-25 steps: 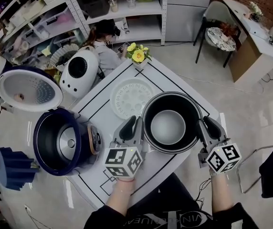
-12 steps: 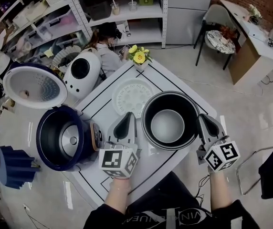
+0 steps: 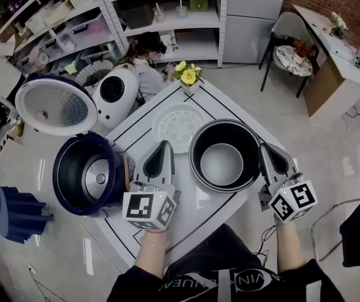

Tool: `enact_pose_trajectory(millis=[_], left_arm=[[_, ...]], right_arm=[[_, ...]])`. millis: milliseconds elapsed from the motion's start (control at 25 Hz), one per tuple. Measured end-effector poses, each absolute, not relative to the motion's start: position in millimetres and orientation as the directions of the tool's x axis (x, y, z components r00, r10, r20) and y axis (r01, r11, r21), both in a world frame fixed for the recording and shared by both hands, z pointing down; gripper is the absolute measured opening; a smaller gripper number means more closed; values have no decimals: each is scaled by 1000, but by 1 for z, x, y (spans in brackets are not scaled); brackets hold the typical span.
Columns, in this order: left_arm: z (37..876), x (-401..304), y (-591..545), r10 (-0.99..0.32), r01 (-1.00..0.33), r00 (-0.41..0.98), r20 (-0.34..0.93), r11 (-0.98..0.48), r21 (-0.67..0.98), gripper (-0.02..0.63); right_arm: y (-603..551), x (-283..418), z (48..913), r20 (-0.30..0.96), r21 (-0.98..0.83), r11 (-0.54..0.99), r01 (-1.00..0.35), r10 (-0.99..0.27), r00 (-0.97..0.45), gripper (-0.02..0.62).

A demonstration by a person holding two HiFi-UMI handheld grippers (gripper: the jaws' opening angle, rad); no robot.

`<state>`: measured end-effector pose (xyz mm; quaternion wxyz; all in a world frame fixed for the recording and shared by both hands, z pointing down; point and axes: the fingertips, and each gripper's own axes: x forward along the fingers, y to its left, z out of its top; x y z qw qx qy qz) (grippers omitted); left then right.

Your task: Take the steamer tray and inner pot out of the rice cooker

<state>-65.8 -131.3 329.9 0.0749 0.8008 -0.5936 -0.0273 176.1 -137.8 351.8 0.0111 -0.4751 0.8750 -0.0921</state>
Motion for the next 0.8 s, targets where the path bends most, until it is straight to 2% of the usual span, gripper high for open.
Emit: enact_pose_trajectory(millis=[800], left_arm=[[292,-120,-89,-991,-980,133,-10,-133,146,12]], right_arm=[[-125,107,309,-21,-158,709,-687,-698,-715,-2]])
